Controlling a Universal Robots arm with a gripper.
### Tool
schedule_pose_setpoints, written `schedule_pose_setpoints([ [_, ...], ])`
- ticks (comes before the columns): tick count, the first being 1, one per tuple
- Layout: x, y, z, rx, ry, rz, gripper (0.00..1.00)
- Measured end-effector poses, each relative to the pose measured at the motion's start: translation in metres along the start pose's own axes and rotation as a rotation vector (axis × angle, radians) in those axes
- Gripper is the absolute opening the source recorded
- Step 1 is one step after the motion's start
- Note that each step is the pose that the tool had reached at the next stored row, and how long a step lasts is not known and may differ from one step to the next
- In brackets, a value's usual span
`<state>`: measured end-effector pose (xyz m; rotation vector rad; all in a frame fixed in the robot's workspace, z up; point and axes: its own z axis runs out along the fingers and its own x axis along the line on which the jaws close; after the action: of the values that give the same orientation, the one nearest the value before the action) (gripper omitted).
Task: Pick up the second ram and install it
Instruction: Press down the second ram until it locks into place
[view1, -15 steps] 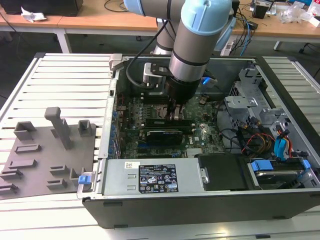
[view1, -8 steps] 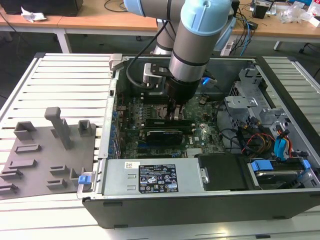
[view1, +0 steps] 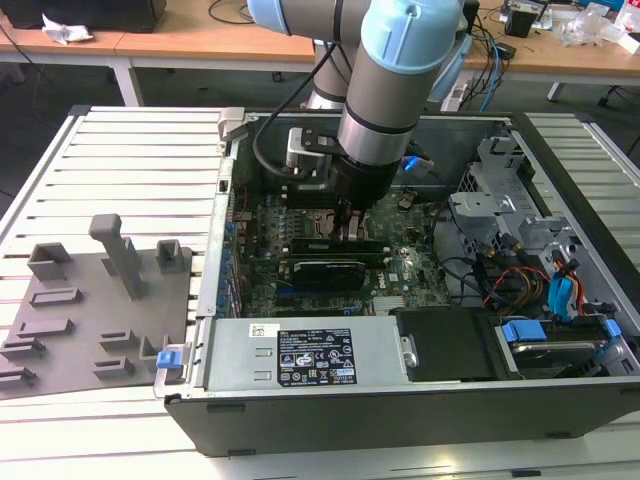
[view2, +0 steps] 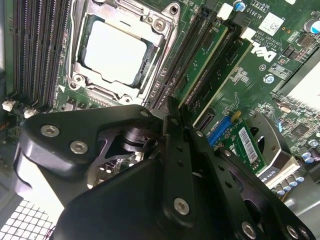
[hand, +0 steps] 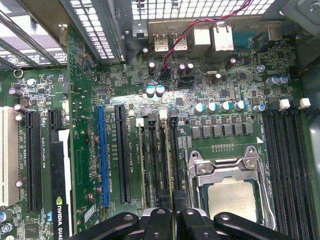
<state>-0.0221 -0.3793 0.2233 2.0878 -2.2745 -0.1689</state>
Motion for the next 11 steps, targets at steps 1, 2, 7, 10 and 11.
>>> schedule_pose_setpoints([
  [1,0.0,0.0,0.0,-0.0001,0.0,0.0,0.14],
  [2,0.0,-0.0001,0.0,-0.0001,0.0001,-0.001,0.14],
  [7,0.0001,-0.0006,-0.0011,-0.0002,0.0001,-0.001,0.14],
  [10,0.0004,-0.0014,-0.001,-0.0012,0.0002,-0.001,0.14],
  [11,0.0004,-0.0016,-0.001,-0.0014,0.0003,-0.001,0.14],
])
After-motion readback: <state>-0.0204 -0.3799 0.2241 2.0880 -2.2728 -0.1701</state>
